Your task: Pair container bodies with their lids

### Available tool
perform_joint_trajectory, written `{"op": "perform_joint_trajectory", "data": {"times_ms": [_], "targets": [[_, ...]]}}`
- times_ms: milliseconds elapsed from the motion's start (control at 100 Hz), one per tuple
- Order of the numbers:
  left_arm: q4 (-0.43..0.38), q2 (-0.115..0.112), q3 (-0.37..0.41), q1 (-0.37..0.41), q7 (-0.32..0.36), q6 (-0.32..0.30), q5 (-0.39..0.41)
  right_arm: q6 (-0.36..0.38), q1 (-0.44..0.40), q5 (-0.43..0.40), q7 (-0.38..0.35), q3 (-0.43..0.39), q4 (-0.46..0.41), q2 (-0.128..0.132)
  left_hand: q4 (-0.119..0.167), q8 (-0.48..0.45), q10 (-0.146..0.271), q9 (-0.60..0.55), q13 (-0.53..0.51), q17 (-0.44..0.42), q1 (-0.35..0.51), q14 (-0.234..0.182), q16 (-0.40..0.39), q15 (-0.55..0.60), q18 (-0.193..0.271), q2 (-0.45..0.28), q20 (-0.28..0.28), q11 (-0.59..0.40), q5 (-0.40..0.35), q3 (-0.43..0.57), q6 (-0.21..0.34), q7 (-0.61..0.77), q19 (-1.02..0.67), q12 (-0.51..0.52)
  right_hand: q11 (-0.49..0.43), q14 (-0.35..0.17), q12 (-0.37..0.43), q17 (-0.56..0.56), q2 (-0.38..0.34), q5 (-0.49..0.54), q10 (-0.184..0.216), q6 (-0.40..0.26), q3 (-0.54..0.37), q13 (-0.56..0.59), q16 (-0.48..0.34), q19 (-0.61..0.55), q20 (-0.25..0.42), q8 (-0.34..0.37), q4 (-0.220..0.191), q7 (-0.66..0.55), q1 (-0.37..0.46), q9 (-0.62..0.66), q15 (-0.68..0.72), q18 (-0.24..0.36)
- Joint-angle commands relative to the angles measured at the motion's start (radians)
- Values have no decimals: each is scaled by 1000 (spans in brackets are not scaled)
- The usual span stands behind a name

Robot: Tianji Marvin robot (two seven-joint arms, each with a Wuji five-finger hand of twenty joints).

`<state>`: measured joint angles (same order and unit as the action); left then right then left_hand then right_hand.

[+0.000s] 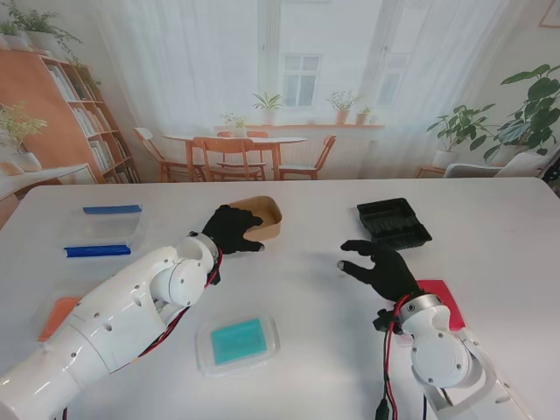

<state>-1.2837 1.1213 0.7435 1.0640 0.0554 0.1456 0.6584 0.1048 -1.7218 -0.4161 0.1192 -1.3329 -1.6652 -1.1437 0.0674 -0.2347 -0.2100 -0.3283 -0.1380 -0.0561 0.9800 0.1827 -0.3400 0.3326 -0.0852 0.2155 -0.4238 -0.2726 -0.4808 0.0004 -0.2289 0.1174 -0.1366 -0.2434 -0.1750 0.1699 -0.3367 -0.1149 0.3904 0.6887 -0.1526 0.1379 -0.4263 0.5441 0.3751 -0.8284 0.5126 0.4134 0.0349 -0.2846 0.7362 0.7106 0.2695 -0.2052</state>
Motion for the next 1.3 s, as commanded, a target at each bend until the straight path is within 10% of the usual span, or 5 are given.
{"op": "perform_joint_trajectory", "data": {"times_ms": [0,590,850,980,1290], "targets": [[22,13,-4,-22,9,16,-3,0,-9,-4,-13,-6,-8,3,17,13,14,32,39,1,-7,-17,8,-19,39,28,-4,8,34,-2,-1,-24,33,4,7,-22,1,5,-25,2,6,-5,14,-20,-3,-9,-8,-11,-25,-6,-7,8,-7,31],[277,87,-239,-221,18,62,-109,8,-43,-39,-20,-41,-33,8,41,16,-37,-43,-40,-1,68,46,-40,77,73,85,-124,-49,10,48,-30,-16,-5,-24,8,-22,-1,5,-20,1,4,-6,12,-18,-3,-8,-4,-11,-25,-6,-8,12,-10,27],[364,119,-272,-244,-56,5,-112,10,-52,-49,-21,-48,-38,10,43,-94,-29,-366,-304,-21,203,99,-194,374,104,121,-513,-222,-194,186,16,210,-248,-185,8,-22,-2,3,-19,1,4,-6,10,-18,-3,-7,-3,-11,-25,-6,-9,13,-11,26],[385,117,-258,-232,-106,-71,-94,12,-53,-51,-18,-49,-39,9,-5,-68,9,-664,-452,8,280,106,-231,497,115,185,-397,-38,-256,242,58,472,-466,-387,8,-22,-2,3,-20,1,4,-5,10,-17,-2,-6,-2,-11,-25,-6,-9,14,-11,25],[332,70,-191,-153,-137,-208,-40,18,-44,-38,-17,-42,-32,8,-9,-63,25,-706,-490,19,270,97,-231,516,116,199,-224,-42,-262,266,83,558,-657,-392,9,-24,-3,4,-20,1,5,-5,10,-18,-2,-5,-1,-11,-25,-6,-11,14,-11,28]]}}
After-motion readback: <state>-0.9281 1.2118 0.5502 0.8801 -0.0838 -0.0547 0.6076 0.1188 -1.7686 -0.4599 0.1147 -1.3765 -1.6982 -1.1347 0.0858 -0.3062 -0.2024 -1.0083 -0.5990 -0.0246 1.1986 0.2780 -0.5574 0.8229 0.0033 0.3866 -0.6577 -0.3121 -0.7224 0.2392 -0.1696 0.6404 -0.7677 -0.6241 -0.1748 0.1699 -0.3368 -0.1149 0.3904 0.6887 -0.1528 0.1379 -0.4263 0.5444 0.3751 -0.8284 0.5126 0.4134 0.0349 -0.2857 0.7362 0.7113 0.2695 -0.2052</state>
